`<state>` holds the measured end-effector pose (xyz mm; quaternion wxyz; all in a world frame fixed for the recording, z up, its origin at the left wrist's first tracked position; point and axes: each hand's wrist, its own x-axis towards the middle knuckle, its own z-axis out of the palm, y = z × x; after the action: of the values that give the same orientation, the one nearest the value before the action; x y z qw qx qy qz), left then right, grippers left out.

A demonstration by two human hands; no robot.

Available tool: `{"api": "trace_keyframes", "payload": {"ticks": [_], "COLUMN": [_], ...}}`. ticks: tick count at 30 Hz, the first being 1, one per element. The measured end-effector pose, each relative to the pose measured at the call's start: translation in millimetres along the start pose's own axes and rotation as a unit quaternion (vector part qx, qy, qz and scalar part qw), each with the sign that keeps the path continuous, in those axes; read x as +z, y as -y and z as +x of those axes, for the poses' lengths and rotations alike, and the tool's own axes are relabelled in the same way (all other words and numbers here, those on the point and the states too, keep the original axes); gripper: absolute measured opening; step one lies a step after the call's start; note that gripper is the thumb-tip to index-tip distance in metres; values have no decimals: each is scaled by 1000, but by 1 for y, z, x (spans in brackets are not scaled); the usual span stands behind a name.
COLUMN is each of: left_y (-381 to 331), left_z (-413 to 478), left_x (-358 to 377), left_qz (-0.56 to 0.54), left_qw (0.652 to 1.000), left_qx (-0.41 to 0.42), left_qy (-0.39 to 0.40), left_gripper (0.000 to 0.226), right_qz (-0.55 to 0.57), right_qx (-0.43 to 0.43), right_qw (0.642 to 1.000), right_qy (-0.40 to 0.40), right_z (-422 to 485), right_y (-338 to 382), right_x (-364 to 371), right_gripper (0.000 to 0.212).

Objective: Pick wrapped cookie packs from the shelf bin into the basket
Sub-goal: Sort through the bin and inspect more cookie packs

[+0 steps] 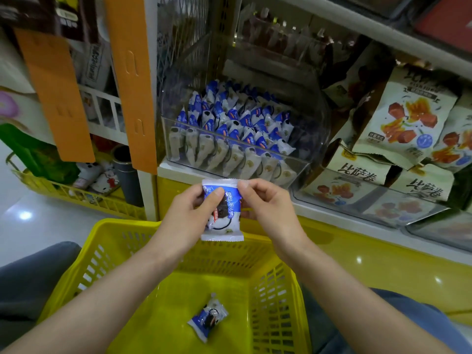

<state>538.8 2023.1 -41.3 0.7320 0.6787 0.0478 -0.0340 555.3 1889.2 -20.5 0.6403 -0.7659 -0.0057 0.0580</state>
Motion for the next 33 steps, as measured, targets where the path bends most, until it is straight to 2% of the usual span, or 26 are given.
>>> {"api": "trace_keyframes", "payload": {"ticks": [3,6,9,11,13,16,18,20,22,26,29,33], "left_y": [-4,-8,-16,-19,-22,-30,-36,-38,-40,-40,-43,-46], "left_z": [1,5,7,6,8,15,19,23,25,29,32,36], "left_x": [-4,-9,-12,-14,-16,-22,-26,-28,-29,-33,-39,-42], "left_qz": [-16,-48,-123,-103,-79,-96,-109,-113,-120,-155,-168,-180], "left_qw": [998,995,992,994,997,995,993,992,991,987,985,982], "left_qx": [29,20,-31,-26,1,28,27,21,16,18,12,6], "left_qy": [-48,-82,-21,9,-1,-19,-37,-48,-51,-44,-44,-53], "left_gripper": [19,26,23,21,22,22,19,21,18,16,21,16], "right_qz": [-9,-111,-108,-82,-99,-164,-212,-260,-330,-497,-540,-568], "right_qx": [-25,-73,-96,-99,-116,-192,-243,-256,-224,-91,-10,46], "right_qw": [999,990,989,992,988,967,946,928,913,861,840,821], "right_qy": [25,42,3,-13,0,11,-28,-72,-83,-64,-55,-32], "right_z": [-3,-7,-4,2,5,19,45,82,124,191,212,222], "right_y": [8,10,15,21,26,45,63,79,88,79,70,67], "right_x": [5,14,19,18,17,15,10,3,-5,-27,-38,-37], "right_gripper": [8,23,28,27,26,26,24,23,27,31,26,28]}}
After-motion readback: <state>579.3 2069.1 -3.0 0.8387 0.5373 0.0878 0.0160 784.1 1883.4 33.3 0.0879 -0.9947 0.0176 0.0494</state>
